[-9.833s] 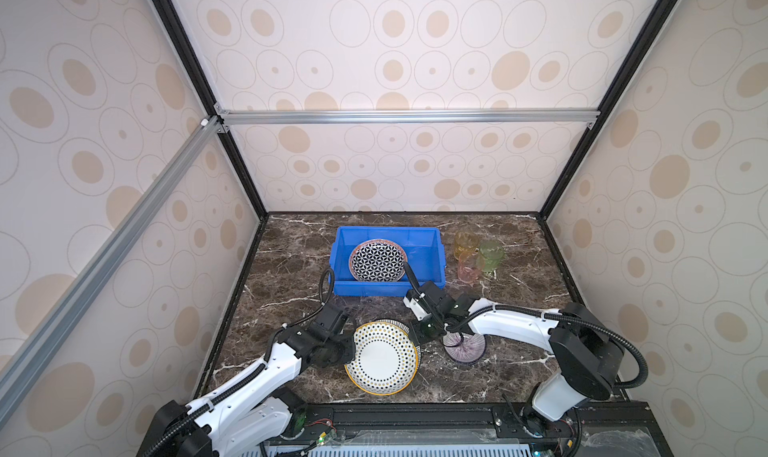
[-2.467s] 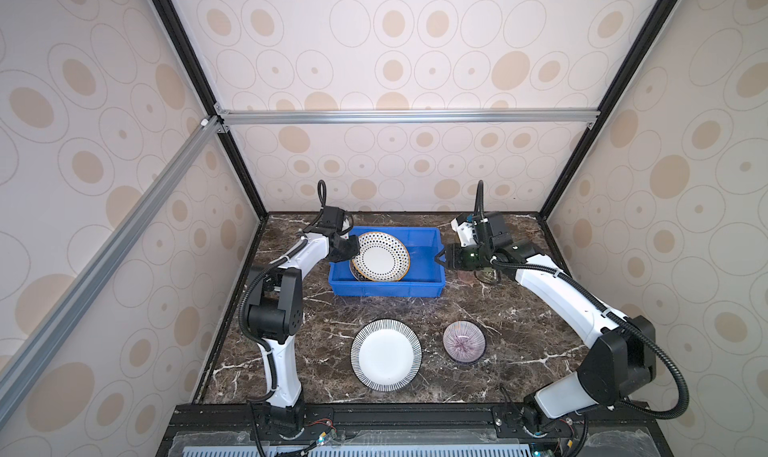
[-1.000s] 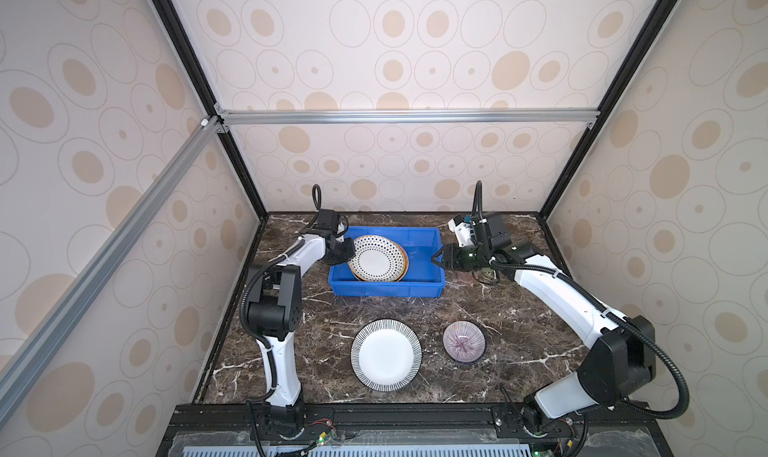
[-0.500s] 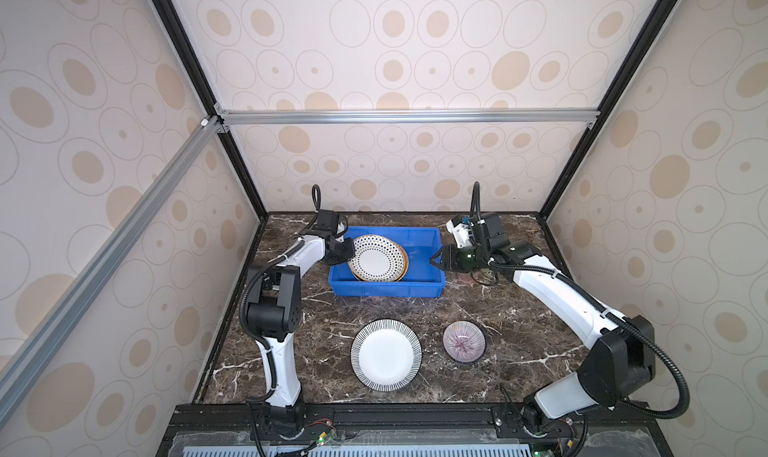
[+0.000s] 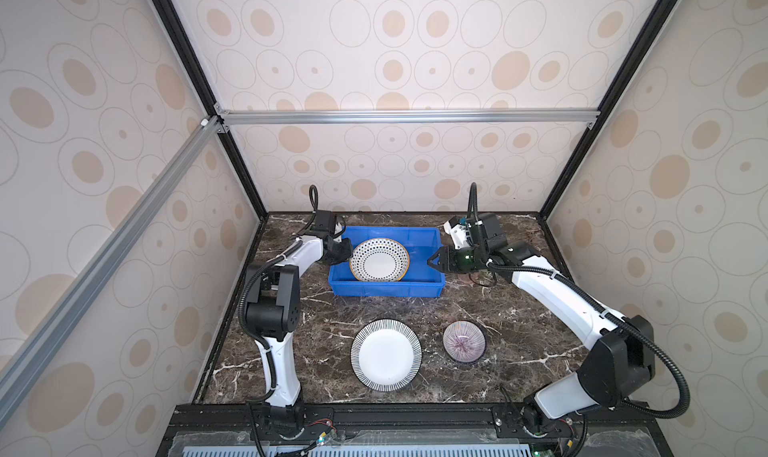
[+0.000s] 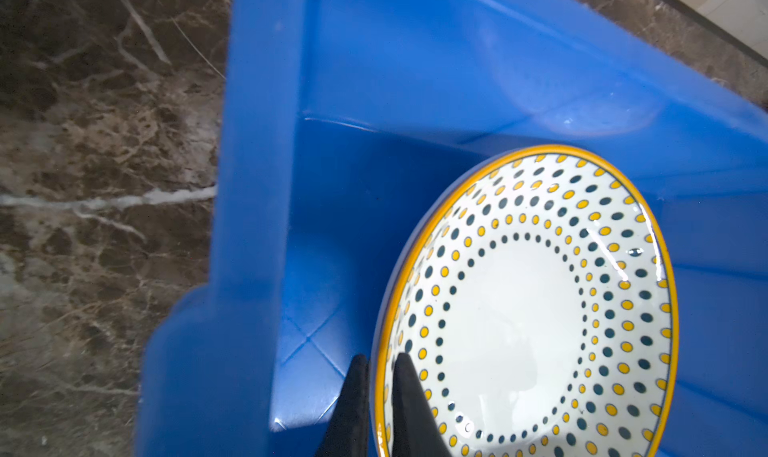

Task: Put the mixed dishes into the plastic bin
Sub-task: 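Open the left gripper and raise it out of the bin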

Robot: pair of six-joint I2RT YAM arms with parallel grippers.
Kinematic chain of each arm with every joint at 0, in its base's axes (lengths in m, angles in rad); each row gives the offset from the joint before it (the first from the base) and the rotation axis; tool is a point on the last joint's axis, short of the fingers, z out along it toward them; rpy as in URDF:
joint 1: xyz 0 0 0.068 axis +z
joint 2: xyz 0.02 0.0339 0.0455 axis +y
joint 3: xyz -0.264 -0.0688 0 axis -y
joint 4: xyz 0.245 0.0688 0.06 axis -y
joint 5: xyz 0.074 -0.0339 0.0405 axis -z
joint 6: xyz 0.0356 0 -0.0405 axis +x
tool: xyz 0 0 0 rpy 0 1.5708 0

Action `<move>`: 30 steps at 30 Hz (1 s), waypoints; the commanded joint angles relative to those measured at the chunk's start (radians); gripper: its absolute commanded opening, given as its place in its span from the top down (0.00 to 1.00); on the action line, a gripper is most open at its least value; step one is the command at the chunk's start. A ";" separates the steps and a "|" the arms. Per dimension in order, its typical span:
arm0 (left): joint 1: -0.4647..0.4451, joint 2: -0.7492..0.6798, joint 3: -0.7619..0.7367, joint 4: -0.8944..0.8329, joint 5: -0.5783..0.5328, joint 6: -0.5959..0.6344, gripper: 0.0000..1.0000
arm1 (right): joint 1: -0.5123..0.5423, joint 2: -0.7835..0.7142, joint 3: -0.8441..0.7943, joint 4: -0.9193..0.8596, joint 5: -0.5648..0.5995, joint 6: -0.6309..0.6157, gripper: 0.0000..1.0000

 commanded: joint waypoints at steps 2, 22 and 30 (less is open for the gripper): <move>-0.005 0.069 -0.042 -0.081 0.008 0.020 0.86 | 0.009 -0.007 0.016 -0.007 0.003 0.005 0.55; -0.042 -0.182 -0.052 -0.139 -0.068 0.067 0.80 | 0.082 -0.022 0.016 -0.076 0.036 -0.047 0.55; -0.051 -0.362 -0.130 -0.130 -0.079 0.052 0.66 | 0.119 -0.053 -0.016 -0.082 0.060 -0.048 0.55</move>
